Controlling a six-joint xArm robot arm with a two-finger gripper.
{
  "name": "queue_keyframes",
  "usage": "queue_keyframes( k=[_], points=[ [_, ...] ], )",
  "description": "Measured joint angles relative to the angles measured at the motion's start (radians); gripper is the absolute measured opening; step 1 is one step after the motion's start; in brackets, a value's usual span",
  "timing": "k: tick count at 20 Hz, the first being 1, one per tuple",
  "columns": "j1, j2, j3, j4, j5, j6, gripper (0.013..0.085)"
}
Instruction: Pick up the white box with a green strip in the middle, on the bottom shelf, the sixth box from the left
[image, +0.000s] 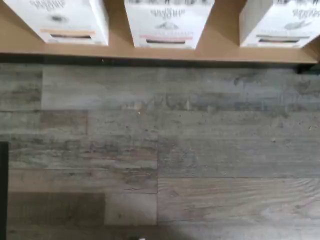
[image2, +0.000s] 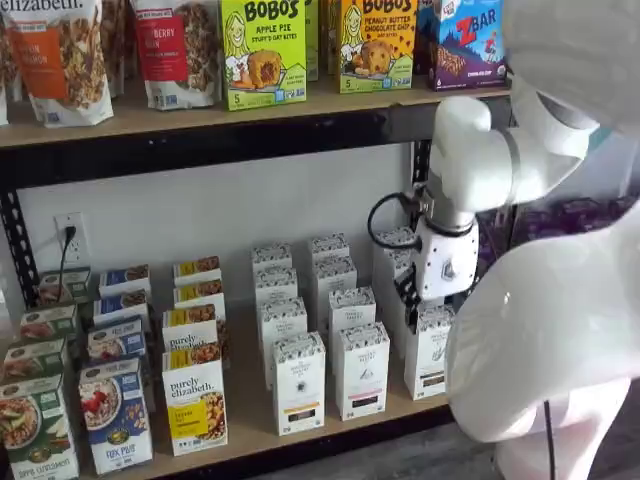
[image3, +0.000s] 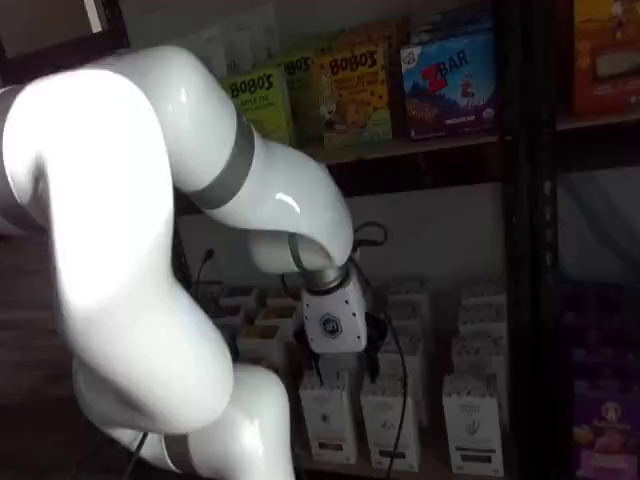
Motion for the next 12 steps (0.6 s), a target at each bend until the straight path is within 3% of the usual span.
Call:
queue_keyframes(
  k=[2, 4, 8, 12],
  points=[
    [-0.006, 0.063, 0.000, 0.026, -0.058, -0.026, 0.0850],
    [-0.011, 0.124, 0.005, 0.021, -0.142, -0.026, 0.0850],
    [-0.022, 0.238, -0.019, 0.092, -0.232, -0.101, 0.0850],
    [-0.045, 0.385, -0.064, 0.008, -0.335, -0.047, 0.0850]
  ],
)
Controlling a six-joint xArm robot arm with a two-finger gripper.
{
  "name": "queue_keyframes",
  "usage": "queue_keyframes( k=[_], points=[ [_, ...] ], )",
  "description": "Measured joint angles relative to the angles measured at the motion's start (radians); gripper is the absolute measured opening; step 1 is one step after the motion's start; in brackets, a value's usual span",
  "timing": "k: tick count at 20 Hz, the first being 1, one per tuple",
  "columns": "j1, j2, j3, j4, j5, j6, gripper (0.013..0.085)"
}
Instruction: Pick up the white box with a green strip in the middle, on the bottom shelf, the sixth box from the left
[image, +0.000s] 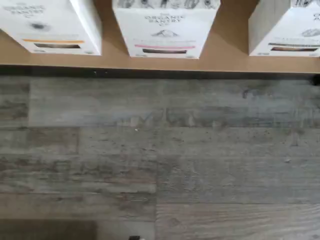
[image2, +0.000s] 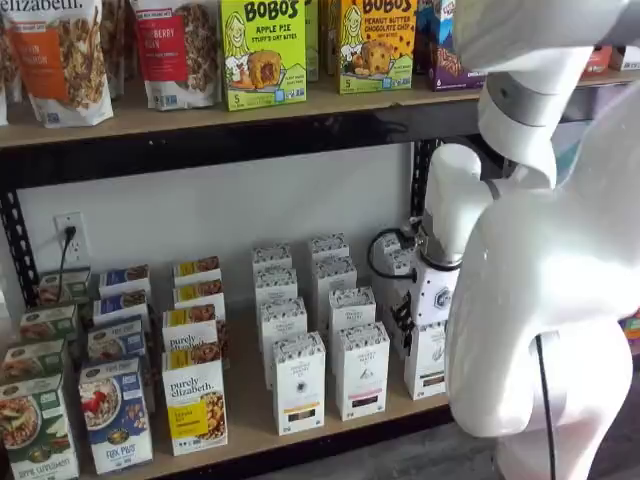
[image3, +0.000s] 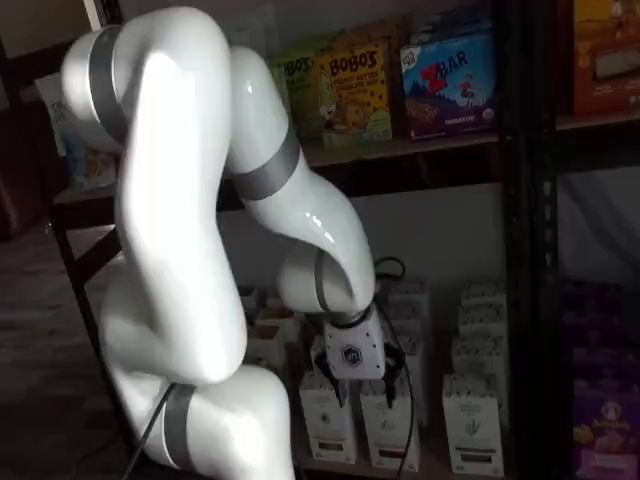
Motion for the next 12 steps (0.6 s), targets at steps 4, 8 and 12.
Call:
queue_keyframes(
  k=[4, 8, 12],
  points=[
    [-0.018, 0.112, -0.050, -0.046, -0.048, 0.025, 0.0850],
    [-0.029, 0.204, -0.111, -0.046, -0.055, 0.013, 0.0850],
    [-0.044, 0.315, -0.190, -0.109, -0.076, 0.059, 0.0850]
  ],
)
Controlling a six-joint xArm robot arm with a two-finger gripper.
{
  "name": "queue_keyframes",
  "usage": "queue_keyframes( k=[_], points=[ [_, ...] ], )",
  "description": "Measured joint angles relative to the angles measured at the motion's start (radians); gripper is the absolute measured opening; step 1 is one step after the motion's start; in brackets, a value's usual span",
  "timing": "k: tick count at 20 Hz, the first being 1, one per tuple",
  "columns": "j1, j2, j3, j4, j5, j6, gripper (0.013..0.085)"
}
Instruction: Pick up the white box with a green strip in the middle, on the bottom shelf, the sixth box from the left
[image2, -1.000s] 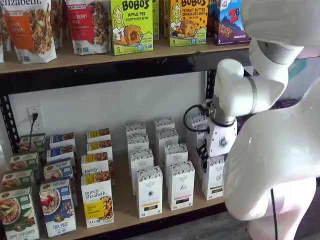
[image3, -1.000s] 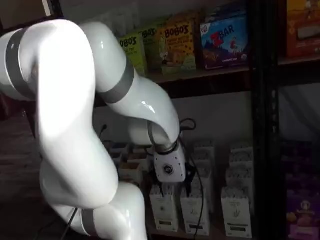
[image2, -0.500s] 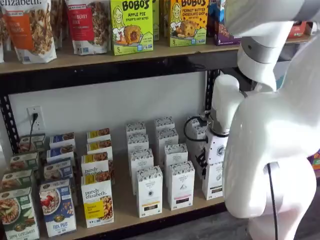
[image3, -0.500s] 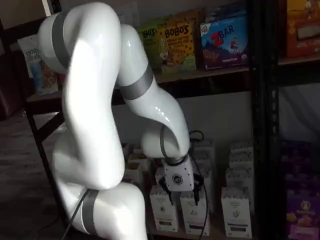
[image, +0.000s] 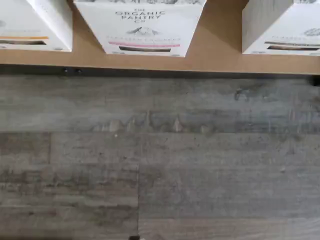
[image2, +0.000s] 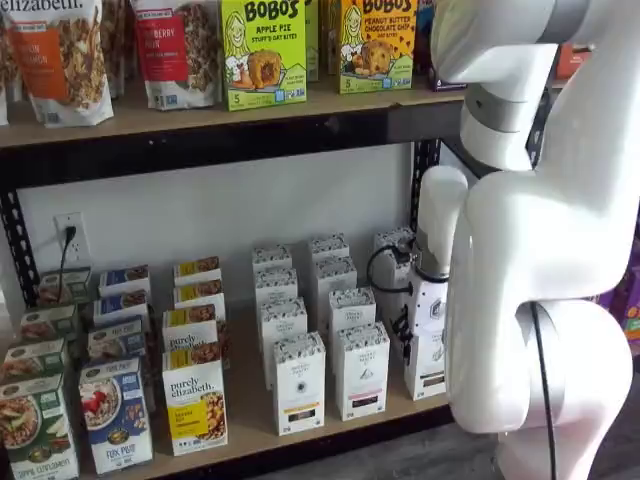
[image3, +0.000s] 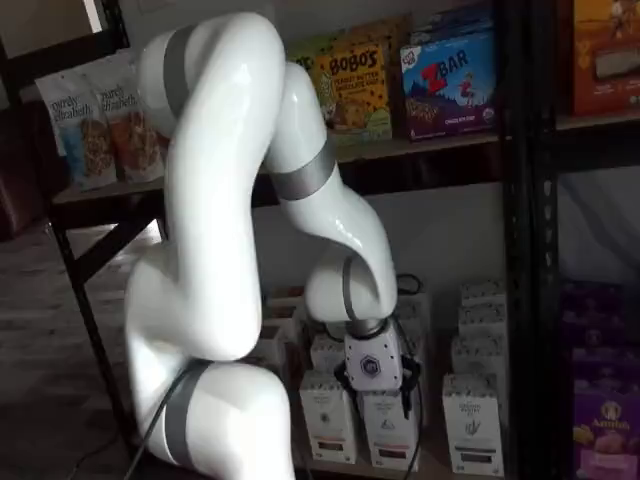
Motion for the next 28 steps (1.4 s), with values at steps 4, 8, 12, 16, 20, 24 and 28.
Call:
queue_keyframes(
  k=[4, 8, 12, 16, 20, 24, 28],
  points=[
    [-0.016, 0.110, -0.102, -0.031, -0.001, 0.014, 0.0850],
    [-0.037, 0.211, -0.209, -0.020, 0.004, -0.018, 0.0850],
    [-0.068, 0.294, -0.313, -0.023, 0.007, -0.047, 0.0850],
    [-0.096, 0.368, -0.430, 0.001, 0.031, -0.098, 0.0850],
    [-0.107, 0.419, -0.519, 0.038, 0.072, -0.145, 0.0850],
    [-0.115, 0.449, -0.568, 0.044, 0.092, -0.160, 0.0850],
    [-0.122, 0.468, -0.597, 0.048, 0.099, -0.170, 0.0850]
  ],
)
